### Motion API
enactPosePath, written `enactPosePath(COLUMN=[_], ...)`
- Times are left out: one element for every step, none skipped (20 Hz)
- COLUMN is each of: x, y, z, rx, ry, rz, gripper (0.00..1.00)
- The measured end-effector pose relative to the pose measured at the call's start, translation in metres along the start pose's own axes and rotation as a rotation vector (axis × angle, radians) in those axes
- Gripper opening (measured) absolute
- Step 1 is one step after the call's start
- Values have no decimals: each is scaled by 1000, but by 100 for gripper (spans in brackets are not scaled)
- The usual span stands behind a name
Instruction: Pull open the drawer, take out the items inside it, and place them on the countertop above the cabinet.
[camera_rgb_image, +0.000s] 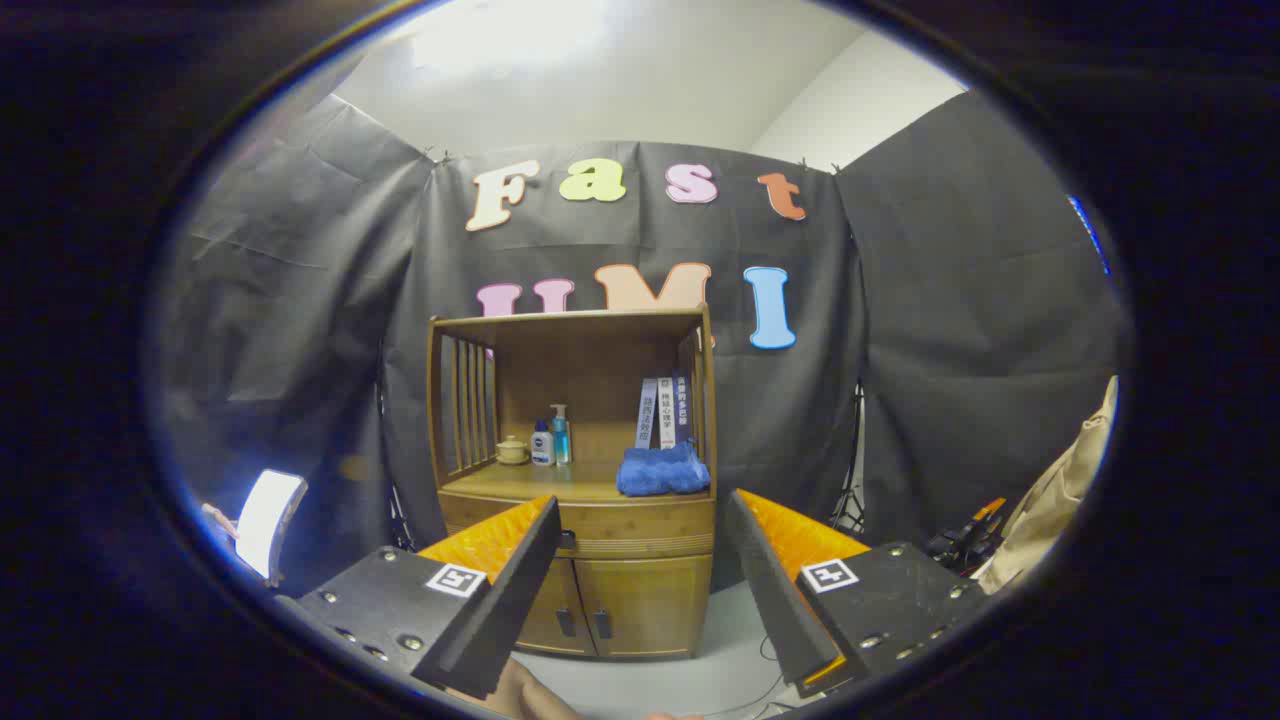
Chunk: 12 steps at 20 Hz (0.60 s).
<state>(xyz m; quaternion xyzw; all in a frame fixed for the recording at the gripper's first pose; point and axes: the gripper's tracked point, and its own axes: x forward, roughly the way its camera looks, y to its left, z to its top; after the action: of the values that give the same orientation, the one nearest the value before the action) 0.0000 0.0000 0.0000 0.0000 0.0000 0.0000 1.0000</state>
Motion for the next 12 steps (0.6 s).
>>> enactPosePath(x=[-1,-2,-2,-2,-2,-2,-1,-1,-1,-1,-1,-1], y=[1,1,2,3,3,3,4,4,4,4,5,5], z=[-2,-2,-3,-2,-2,-2,-2,-2,-2,-2,-2,-2], rx=[-1,-1,-3,-5,-5,-5,-5,-4,-4,-4,-5,-5], ry=[2,4,6,4,4,4,3,4,4,3,4,4], rz=[0,1,2,5,5,6,7,9,10,10,9,10], gripper=[99,99,99,99,99,99,99,99,99,99,99,99])
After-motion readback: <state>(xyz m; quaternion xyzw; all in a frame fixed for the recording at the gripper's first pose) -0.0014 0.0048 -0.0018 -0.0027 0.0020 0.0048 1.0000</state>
